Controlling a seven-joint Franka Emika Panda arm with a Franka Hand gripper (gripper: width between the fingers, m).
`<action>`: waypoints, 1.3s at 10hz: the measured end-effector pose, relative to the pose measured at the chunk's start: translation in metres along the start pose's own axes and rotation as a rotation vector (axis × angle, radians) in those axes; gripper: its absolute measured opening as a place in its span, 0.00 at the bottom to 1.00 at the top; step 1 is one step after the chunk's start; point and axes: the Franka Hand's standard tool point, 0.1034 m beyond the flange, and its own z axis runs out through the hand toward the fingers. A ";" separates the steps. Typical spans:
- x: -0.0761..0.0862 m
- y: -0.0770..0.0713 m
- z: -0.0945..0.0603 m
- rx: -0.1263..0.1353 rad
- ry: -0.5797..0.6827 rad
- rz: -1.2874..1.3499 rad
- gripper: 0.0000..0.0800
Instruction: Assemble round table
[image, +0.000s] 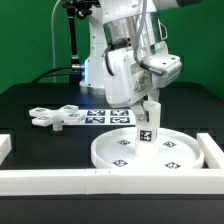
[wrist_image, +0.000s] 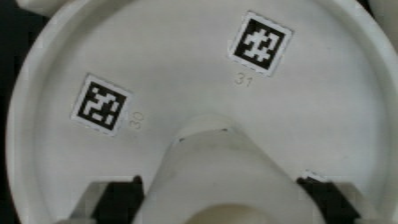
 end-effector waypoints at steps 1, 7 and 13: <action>-0.001 -0.001 -0.001 0.008 -0.006 0.051 0.51; 0.002 -0.001 0.000 0.125 -0.068 0.400 0.51; -0.004 0.004 -0.009 0.053 -0.067 0.143 0.81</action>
Offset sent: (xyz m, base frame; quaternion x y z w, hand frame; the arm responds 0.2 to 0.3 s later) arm -0.0136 -0.0159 -0.0043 0.0435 0.0184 0.3121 0.9489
